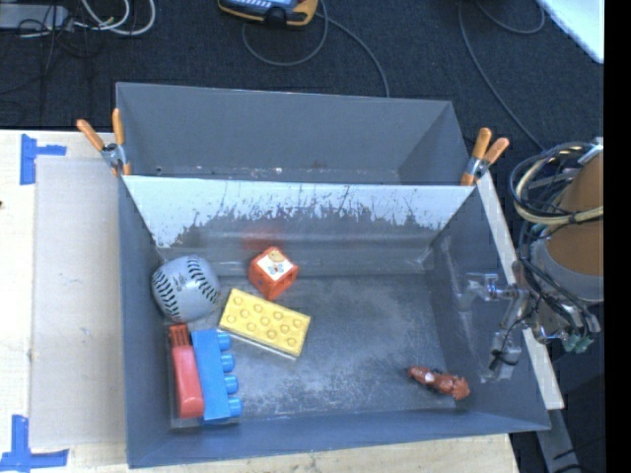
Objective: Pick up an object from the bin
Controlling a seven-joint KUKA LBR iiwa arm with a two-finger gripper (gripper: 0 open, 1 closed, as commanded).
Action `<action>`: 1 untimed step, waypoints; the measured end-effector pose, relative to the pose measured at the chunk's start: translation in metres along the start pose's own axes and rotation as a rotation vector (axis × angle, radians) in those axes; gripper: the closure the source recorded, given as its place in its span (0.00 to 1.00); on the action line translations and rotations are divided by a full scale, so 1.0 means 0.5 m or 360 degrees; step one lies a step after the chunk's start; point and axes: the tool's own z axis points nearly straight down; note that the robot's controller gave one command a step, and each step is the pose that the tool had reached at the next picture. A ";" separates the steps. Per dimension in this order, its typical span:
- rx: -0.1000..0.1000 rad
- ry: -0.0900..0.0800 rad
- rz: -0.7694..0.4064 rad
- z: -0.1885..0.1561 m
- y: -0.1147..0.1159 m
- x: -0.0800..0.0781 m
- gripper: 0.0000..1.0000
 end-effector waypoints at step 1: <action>0.0002 -0.0012 -0.0006 -0.009 0.001 -0.003 0.00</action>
Offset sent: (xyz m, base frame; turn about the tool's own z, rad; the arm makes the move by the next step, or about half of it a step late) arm 0.0104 -0.0083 -0.1237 -0.4138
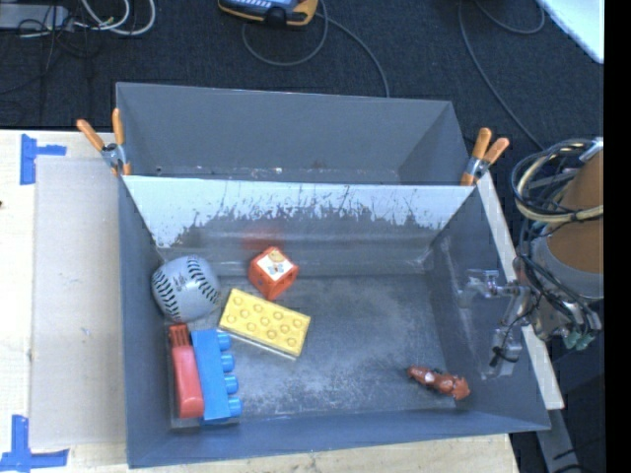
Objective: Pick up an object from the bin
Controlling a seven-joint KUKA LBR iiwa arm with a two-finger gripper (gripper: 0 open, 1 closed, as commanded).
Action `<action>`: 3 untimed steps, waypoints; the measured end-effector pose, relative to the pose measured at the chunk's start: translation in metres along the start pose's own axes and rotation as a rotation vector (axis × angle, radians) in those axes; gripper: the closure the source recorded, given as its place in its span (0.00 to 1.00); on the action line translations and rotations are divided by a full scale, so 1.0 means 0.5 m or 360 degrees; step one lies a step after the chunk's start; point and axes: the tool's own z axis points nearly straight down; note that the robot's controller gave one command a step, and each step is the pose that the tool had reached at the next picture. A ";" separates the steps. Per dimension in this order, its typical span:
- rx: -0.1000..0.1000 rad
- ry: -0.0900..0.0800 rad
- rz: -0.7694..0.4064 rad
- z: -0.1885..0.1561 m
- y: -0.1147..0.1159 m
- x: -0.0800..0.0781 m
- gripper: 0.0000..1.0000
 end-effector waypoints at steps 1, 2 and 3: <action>0.0001 -0.0006 -0.0133 0.047 -0.003 -0.007 0.00; 0.0001 -0.0006 -0.0319 0.149 -0.004 -0.007 0.00; 0.0002 -0.0007 -0.0529 0.269 -0.013 -0.006 0.00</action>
Offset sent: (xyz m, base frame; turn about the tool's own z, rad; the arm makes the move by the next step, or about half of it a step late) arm 0.0023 -0.0034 -0.1569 -0.3642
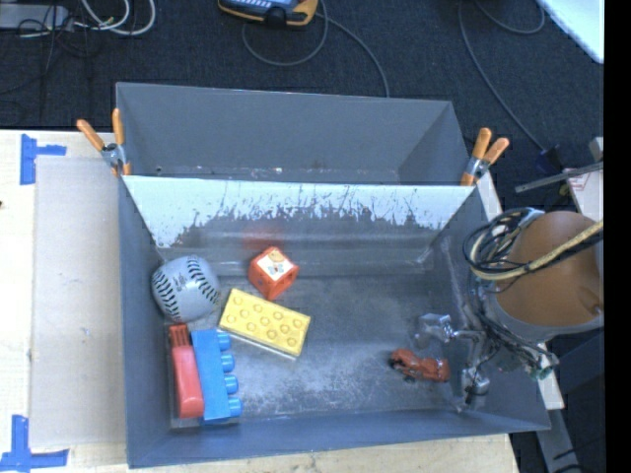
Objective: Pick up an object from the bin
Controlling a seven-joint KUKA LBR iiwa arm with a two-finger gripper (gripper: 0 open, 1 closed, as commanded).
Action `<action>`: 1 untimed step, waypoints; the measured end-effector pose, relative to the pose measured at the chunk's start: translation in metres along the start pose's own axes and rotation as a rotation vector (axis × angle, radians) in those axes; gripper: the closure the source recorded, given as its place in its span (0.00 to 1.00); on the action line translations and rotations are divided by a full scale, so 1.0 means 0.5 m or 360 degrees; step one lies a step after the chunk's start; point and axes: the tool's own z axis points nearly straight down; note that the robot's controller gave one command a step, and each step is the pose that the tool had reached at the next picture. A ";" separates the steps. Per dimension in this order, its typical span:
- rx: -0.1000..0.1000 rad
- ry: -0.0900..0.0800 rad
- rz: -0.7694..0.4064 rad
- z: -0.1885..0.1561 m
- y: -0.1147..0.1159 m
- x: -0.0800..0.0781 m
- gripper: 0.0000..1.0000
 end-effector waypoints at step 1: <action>-0.0002 0.0002 0.0245 0.036 0.023 0.021 1.00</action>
Offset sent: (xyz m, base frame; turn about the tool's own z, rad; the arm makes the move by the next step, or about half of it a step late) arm 0.0000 0.0000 0.0000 0.0000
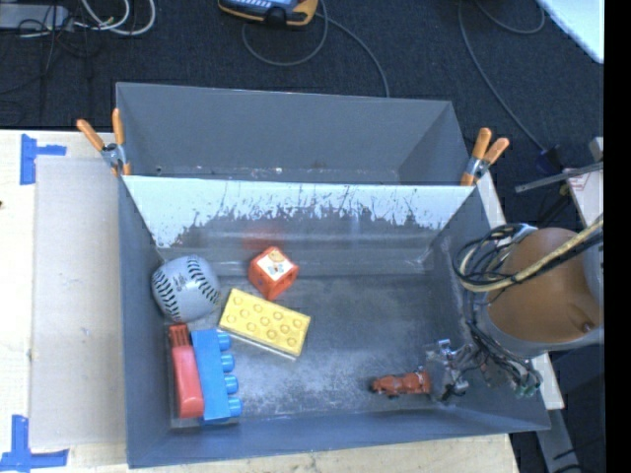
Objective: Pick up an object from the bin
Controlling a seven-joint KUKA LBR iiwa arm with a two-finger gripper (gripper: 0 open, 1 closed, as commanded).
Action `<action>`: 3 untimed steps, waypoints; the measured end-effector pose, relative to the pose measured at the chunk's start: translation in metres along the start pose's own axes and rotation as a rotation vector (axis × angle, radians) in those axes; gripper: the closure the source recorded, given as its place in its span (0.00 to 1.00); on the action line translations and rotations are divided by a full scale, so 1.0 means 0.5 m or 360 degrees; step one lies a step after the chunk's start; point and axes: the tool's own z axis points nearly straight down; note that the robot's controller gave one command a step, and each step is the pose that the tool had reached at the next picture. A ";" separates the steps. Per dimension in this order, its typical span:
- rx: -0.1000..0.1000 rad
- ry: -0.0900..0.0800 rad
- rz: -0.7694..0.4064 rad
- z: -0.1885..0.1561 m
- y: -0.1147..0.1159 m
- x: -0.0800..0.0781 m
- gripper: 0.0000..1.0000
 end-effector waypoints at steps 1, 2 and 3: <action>0.0001 0.0001 -0.0012 0.000 0.002 -0.001 1.00; 0.0001 0.0000 -0.0016 0.000 0.002 -0.001 1.00; 0.0007 -0.0019 -0.0016 -0.004 0.001 -0.008 0.00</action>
Offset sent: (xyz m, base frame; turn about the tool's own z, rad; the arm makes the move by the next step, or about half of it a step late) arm 0.0000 0.0000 0.0000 0.0000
